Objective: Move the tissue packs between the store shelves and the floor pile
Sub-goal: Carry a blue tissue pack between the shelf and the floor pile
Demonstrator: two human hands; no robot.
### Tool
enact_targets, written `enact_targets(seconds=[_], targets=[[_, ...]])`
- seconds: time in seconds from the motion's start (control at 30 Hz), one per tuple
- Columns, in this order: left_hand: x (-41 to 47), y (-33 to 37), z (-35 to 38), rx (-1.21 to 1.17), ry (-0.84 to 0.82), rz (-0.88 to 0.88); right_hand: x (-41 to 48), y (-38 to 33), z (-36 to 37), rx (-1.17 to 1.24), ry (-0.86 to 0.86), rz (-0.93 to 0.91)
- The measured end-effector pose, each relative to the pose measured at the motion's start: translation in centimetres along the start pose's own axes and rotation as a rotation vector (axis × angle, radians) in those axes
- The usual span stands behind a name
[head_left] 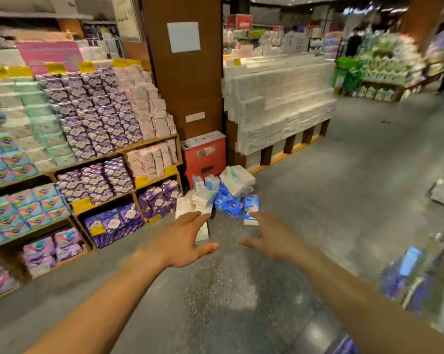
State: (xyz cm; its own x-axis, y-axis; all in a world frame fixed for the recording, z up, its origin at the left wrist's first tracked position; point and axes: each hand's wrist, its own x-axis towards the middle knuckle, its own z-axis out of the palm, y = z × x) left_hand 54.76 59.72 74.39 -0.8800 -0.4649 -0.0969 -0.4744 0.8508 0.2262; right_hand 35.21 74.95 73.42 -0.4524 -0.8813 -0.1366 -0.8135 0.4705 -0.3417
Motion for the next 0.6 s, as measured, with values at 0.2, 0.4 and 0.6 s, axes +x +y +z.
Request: enact_targets(seconds=[0.2, 0.4, 0.6], targets=[[15.9, -3.2, 0.5, 0.0, -0.044, 0.066, 13.6, 5.9, -1.7, 0.022, -0.04, 0.087], [31.9, -5.2, 0.3, -0.051, -0.001, 0.045, 27.2, 13.2, -6.6, -0.012, -0.043, 0.055], [46.0, -7.0, -0.4, -0.079, 0.03, 0.005, 39.9, 19.7, -11.3, -0.089, -0.097, 0.068]])
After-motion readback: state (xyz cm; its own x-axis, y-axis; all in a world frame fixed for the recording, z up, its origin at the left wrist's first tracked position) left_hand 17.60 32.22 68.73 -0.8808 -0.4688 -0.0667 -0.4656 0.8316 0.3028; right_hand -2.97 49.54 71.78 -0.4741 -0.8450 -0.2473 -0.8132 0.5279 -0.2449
